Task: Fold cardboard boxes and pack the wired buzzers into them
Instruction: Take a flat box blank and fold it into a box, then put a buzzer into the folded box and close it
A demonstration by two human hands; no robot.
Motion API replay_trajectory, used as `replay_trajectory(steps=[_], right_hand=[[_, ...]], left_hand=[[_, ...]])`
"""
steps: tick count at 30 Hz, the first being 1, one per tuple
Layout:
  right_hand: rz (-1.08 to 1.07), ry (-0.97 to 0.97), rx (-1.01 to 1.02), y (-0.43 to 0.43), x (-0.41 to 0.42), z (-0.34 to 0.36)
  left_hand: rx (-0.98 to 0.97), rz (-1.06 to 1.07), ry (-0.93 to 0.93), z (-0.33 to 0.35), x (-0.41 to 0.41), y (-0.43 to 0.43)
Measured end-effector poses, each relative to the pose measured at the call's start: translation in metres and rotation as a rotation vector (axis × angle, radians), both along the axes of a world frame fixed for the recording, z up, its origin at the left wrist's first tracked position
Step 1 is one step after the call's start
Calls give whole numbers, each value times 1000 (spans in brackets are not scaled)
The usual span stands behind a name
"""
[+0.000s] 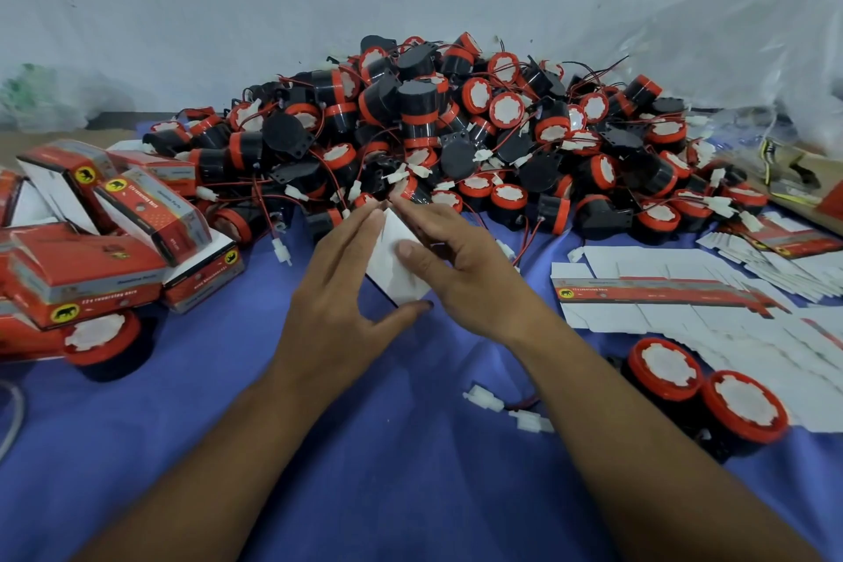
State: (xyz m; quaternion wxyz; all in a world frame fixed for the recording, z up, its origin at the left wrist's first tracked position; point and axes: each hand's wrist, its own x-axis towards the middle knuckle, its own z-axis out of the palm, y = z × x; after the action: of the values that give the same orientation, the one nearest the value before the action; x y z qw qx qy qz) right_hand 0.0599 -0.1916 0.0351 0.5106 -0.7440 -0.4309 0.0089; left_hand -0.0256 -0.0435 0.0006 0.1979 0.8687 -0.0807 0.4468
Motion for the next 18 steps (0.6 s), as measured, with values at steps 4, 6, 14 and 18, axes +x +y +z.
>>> replay_trajectory(steps=[4,6,14,18], right_hand=[[-27,-274,-182,-3,2,-3],[0,-374,-302,0,0,-6],[-151,-577,-524,2,8,-11],[-336,-565,-634,5,8,-13]], left_hand=[[22,-87,211,-2,2,18],[178,-57,229,-5,4,29],[388,121,226,-3,9,34],[303,248,335,2,8,33]])
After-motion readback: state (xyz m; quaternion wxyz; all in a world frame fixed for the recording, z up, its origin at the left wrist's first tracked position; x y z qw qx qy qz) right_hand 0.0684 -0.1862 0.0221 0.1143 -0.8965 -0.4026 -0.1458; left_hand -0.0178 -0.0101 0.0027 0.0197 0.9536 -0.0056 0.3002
